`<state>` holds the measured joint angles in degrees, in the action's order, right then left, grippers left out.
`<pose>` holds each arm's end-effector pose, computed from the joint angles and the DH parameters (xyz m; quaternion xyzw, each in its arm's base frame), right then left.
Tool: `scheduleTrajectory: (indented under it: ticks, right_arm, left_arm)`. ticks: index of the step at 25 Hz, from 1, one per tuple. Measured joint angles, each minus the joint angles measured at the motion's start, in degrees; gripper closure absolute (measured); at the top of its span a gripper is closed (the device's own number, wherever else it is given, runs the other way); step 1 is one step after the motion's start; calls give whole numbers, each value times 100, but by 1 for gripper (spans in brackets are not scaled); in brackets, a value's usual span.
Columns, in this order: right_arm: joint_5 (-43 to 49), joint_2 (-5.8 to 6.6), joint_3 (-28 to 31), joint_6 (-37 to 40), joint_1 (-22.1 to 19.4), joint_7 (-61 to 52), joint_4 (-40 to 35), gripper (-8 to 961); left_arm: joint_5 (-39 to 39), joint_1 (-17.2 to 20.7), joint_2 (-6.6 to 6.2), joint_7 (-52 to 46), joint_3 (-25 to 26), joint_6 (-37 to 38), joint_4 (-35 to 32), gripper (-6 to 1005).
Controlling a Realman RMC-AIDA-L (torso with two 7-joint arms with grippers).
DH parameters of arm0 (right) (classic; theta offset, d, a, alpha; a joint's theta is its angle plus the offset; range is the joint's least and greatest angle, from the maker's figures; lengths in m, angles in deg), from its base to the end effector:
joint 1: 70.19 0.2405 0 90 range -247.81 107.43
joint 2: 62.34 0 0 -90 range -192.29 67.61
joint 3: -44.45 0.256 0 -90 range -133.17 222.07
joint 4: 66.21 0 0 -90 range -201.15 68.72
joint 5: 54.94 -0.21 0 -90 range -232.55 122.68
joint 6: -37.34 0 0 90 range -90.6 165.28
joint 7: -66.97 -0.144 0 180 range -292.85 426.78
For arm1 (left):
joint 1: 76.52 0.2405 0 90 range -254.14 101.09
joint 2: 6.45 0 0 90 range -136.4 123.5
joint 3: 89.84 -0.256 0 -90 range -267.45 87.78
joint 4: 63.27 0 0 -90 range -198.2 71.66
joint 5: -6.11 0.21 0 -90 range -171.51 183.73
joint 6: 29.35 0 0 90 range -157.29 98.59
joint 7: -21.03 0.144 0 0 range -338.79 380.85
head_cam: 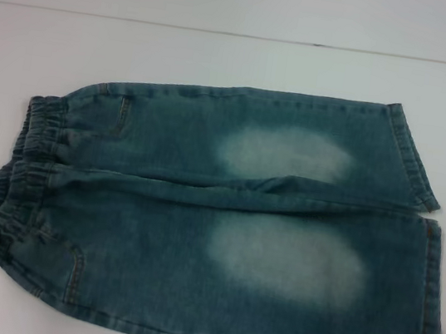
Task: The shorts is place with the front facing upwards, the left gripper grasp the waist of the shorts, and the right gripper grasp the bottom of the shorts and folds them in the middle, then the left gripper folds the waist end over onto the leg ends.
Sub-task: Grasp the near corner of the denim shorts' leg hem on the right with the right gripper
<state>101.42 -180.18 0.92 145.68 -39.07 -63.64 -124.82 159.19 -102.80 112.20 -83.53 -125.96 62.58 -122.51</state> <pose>0.2990 0.2876 0.0459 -0.8293 0.5426 -0.1321 0.0175 -0.3405 0.2996 0.0593 -0.9033 -0.3903 0.0814 0.1584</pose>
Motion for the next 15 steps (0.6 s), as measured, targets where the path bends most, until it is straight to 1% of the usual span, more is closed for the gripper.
scheduleTrajectory:
  ticks: [10, 15]
  right_arm:
    - [-30, -23, 11, -63, 62, 1, 148, 137]
    - [-26, -19, 10, -194, 77, 10, 281, 156]
  left_arm:
    - [61, 0, 0, 17, 0, -1, 5, 938]
    - [90, 5, 20, 26, 1, -6, 52, 938]
